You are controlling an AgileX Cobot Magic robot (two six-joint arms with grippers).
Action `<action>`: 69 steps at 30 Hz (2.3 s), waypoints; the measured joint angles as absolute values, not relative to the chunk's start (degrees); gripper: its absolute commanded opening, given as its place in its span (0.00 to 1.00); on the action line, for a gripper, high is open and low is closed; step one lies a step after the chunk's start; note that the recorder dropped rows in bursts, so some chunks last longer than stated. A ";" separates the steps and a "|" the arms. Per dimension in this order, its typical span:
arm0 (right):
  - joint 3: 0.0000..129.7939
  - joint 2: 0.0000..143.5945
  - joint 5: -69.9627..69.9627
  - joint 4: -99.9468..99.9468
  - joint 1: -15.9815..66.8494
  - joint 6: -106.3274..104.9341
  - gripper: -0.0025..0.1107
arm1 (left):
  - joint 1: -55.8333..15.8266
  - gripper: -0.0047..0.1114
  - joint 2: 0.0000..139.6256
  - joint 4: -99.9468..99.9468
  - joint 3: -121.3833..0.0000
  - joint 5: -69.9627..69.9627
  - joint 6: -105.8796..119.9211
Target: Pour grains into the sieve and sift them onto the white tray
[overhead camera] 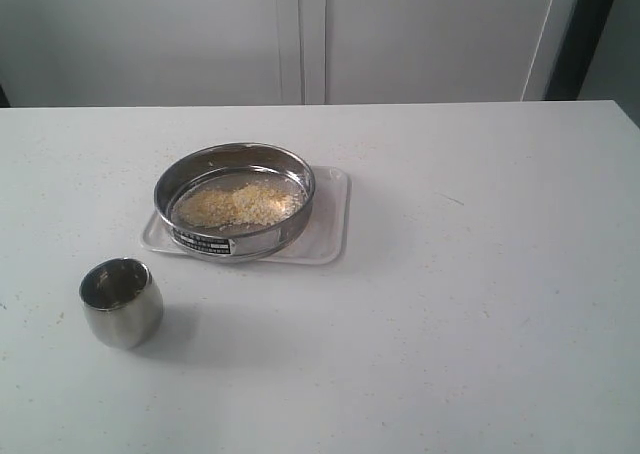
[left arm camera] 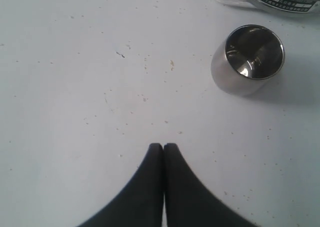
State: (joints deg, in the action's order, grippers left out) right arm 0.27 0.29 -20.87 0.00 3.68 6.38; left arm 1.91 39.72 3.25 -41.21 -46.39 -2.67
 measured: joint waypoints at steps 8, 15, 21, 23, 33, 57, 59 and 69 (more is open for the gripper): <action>0.27 0.29 -20.87 0.00 3.68 6.38 0.02 | 1.91 0.04 39.72 3.25 -41.21 -46.39 -2.67; 0.27 0.29 -17.51 0.00 3.68 6.38 0.02 | 1.91 0.04 39.72 3.25 -41.21 -46.39 -2.67; 0.27 0.29 -5.57 0.00 3.68 6.38 0.02 | 1.91 0.04 39.72 3.25 -41.21 -46.14 -2.67; 0.27 0.29 -1.68 0.00 3.68 6.38 0.02 | 1.91 0.04 39.72 3.25 -41.21 -46.14 -2.67; 0.27 0.29 7.69 0.00 3.68 6.28 0.02 | 1.91 0.04 39.72 3.25 -41.21 -46.14 -2.67; 6.45 6.30 6.20 0.00 3.68 5.20 0.02 | 1.91 0.04 39.72 3.25 -41.21 -46.14 -2.67; 9.21 9.86 4.80 0.00 3.68 5.20 0.02 | 1.91 0.04 39.72 3.25 -41.21 -46.14 -2.67; 24.18 31.04 -3.01 0.00 3.68 5.20 0.02 | 1.91 0.04 39.72 3.25 -41.21 -46.14 -2.67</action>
State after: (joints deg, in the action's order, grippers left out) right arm 24.18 31.04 -3.01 0.00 3.68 5.20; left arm 1.91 39.72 3.25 -41.21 -46.14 -2.67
